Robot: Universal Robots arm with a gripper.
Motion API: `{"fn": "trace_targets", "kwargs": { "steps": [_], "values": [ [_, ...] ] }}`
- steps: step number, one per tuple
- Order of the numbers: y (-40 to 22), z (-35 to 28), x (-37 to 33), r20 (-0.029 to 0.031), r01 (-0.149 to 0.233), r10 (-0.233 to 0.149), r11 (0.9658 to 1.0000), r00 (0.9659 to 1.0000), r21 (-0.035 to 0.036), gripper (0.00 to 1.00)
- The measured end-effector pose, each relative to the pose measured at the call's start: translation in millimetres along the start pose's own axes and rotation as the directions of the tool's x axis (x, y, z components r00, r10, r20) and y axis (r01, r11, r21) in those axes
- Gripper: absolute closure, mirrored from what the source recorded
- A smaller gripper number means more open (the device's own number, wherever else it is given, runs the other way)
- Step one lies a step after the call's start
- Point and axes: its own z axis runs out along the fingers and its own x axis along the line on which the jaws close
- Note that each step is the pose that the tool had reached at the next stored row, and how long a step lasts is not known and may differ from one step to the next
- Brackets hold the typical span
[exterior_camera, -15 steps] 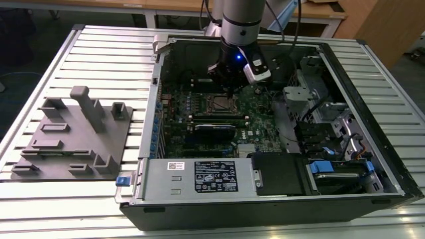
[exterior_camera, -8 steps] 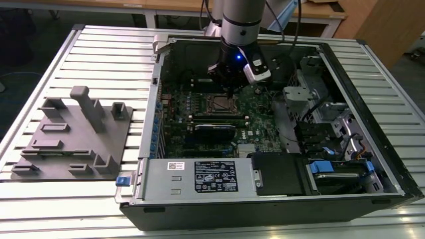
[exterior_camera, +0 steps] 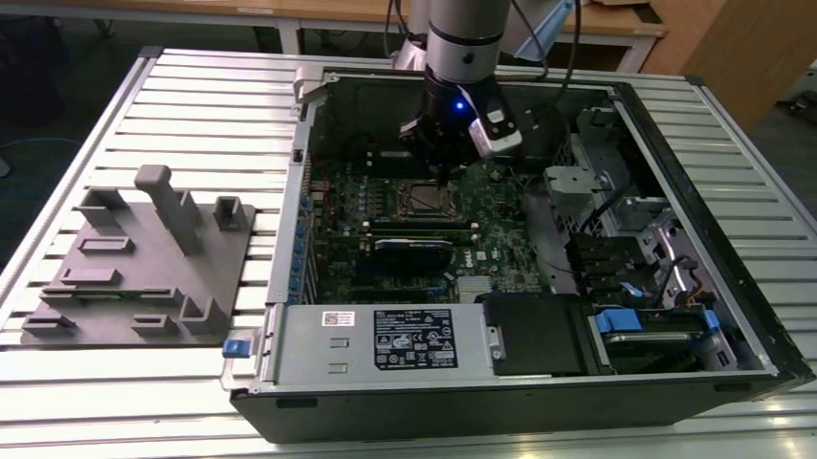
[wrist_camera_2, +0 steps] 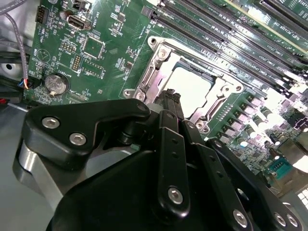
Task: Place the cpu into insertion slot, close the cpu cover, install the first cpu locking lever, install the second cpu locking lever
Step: 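Install the second cpu locking lever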
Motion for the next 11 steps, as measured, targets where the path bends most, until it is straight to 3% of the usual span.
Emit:
{"fn": "trace_targets", "kwargs": {
  "steps": [11],
  "values": [
    [-2.2,-2.2,-0.2,0.0000,0.000,0.000,1.0000,1.0000,0.0000,0.90]
  ]
}}
